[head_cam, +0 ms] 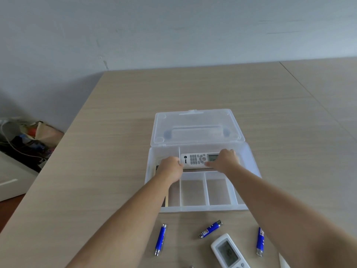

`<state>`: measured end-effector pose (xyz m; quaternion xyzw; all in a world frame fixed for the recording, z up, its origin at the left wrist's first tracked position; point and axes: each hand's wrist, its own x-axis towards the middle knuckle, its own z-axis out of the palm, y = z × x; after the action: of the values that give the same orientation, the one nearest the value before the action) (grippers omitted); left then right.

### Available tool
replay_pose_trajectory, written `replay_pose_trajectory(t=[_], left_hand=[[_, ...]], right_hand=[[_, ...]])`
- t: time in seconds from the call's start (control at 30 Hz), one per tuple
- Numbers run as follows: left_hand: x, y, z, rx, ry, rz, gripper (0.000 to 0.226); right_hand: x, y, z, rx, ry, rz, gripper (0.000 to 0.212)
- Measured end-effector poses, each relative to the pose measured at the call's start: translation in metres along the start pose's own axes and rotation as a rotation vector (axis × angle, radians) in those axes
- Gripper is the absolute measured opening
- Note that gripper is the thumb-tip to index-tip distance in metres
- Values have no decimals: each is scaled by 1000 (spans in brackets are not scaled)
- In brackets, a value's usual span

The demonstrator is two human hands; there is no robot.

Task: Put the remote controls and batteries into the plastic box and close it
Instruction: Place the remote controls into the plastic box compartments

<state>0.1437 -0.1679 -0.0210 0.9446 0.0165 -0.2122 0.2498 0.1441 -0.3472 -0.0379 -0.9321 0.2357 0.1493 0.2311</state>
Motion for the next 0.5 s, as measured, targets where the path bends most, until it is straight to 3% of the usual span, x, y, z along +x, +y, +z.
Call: replay_pose_trajectory(t=[0.07, 0.17, 0.23, 0.33, 0.43, 0.5], left_hand=[[-12, 5, -6, 125, 153, 69, 23], [-39, 27, -12, 142, 335, 406, 22], [-62, 45, -11, 186, 267, 618, 17], [-99, 64, 7, 272, 128, 779, 15], [-125, 68, 33, 377, -44, 818, 17], [-132, 62, 52, 526, -199, 809, 31]], right_hand=[[-6, 4, -13, 50, 68, -45, 42], [-22, 16, -44, 111, 251, -100, 26], [-35, 31, -65, 190, 370, -99, 23], [-63, 63, -86, 237, 476, -68, 19], [-92, 104, -85, 207, 468, 10, 18], [-110, 134, -72, 169, 403, 77, 18]])
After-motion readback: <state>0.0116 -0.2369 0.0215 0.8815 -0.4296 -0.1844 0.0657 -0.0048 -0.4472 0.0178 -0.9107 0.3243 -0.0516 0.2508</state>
